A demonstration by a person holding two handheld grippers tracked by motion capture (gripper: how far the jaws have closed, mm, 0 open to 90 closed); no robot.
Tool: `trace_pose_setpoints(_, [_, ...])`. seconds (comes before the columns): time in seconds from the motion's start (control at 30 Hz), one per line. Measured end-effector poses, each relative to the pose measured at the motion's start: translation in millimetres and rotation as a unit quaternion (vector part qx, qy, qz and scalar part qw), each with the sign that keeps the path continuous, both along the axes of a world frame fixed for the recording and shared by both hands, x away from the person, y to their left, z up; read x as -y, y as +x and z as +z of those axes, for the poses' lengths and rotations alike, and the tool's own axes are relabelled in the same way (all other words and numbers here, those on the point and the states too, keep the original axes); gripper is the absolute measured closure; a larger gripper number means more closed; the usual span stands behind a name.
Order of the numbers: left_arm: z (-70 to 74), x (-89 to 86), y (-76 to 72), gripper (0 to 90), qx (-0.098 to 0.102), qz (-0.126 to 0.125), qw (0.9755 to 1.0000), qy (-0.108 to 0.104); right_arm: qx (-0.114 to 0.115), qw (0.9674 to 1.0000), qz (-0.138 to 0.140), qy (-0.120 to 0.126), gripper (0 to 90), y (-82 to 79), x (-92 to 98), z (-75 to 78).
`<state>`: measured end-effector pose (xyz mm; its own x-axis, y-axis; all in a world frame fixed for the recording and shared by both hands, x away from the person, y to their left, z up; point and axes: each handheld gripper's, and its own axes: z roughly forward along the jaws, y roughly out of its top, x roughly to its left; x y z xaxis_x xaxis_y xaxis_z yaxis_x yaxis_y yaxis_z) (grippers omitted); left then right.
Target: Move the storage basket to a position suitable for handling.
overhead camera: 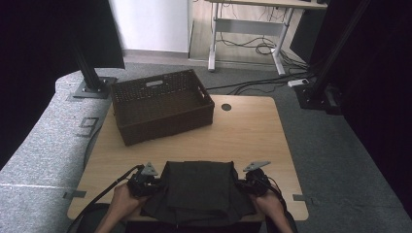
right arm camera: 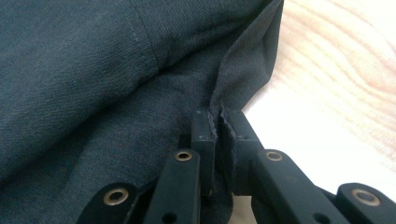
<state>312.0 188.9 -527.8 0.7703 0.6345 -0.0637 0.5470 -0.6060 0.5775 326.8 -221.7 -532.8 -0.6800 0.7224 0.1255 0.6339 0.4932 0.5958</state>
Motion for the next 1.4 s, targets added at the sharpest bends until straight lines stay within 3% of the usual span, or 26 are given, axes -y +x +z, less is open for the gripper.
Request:
trace_pose_setpoints(0.4, [0.3, 1.6, -23.3, 71.4, -0.003, -0.018, 0.9998, 0.0, -0.008, 0.9999, 0.011, -0.002, 81.0, -21.6, 3.8, 0.9])
trace_pose_setpoints(0.57, [0.6, 0.8, -23.3, 65.3, 0.002, -0.022, 0.9997, 0.005, -0.012, 0.9998, 0.013, -0.004, 78.2, -23.1, 3.7, 1.6])
trace_pose_setpoints(0.67, [1.2, -2.2, -17.0, 52.6, -0.002, -0.016, 0.9998, 0.007, -0.01, 0.9998, 0.01, -0.012, 69.4, -20.6, 4.6, 3.0])
trace_pose_setpoints(0.8, [3.0, -6.9, -7.0, 39.5, -0.015, -0.002, 0.9999, -0.005, -0.001, 1.0, -0.006, 0.002, 56.2, -15.7, 11.5, 6.1])
trace_pose_setpoints(0.9, [6.9, -11.3, -2.3, 32.3, 0.0, 0.017, 0.9997, -0.018, 0.013, 0.9997, -0.02, 0.01, 47.3, -12.0, 16.8, 9.6])
trace_pose_setpoints(1.07, [14.5, -20.4, 6.6, 21.2, 0.023, 0.046, 0.9982, -0.032, 0.045, 0.9975, -0.055, 0.004, 31.2, -0.9, 27.1, 14.9])
trace_pose_setpoints(1.27, [19.5, -29.3, 21.3, 15.2, 0.037, 0.075, 0.996, -0.03, 0.057, 0.9944, -0.089, 0.004, 14.5, 10.0, 37.9, 10.9])
trace_pose_setpoints(1.4, [24.0, -33.9, 33.1, 13.7, 0.04, 0.094, 0.9944, -0.029, 0.063, 0.9929, -0.101, -0.005, 10.6, 14.4, 42.2, 5.2])
